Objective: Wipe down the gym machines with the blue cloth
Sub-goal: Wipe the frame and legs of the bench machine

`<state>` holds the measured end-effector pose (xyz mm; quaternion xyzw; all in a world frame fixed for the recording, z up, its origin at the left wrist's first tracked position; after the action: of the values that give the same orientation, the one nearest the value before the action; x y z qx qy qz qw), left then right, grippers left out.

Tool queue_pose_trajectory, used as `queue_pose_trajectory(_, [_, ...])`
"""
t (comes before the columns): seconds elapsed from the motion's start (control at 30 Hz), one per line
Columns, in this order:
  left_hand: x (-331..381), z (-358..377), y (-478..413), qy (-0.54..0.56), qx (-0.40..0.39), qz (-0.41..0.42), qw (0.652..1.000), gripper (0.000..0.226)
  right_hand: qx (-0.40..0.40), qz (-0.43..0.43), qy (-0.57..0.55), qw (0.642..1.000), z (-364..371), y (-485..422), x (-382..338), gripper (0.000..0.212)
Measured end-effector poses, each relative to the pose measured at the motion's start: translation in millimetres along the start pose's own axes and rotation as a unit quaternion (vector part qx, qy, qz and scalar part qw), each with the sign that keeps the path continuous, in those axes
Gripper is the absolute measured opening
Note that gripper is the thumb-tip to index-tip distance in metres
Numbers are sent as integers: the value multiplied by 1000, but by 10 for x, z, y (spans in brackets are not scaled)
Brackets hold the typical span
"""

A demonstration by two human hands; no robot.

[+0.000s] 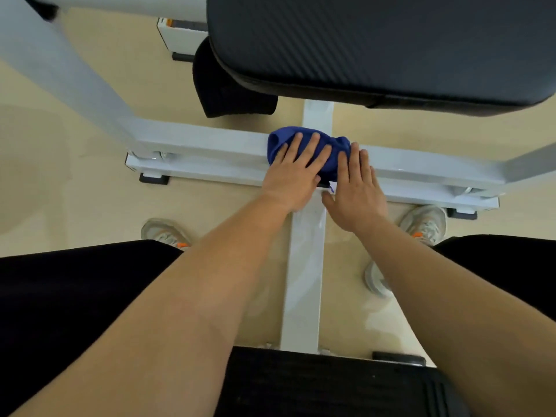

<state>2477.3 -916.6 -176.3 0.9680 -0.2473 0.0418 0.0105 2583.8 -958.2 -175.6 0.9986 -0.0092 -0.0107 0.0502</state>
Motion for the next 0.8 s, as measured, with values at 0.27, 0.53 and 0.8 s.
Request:
queue_pose_trajectory(0.27, [-874, -60, 273, 2, 18, -91, 996, 56, 21, -46, -61, 997, -28, -343, -834, 74])
queue_pose_trajectory(0.53, [-356, -6, 140, 8, -13, -99, 995, 58, 32, -82, -56, 995, -3, -208, -252, 69])
queue_pose_trajectory(0.8, [386, 99, -125, 5, -34, -63, 997, 59, 18, -48, -58, 997, 14, -52, 525, 68])
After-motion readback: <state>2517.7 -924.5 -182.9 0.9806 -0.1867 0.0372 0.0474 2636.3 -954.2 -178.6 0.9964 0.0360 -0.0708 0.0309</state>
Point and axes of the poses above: each hand's wrist, its own y-axis away from the middle knuckle, its own z-axis out of the palm, x = y × z, the point moved 9 cm from there along -y, towards the middle knuckle, and after that the axes turned 10 degrees about x, right-handed, at the moved point
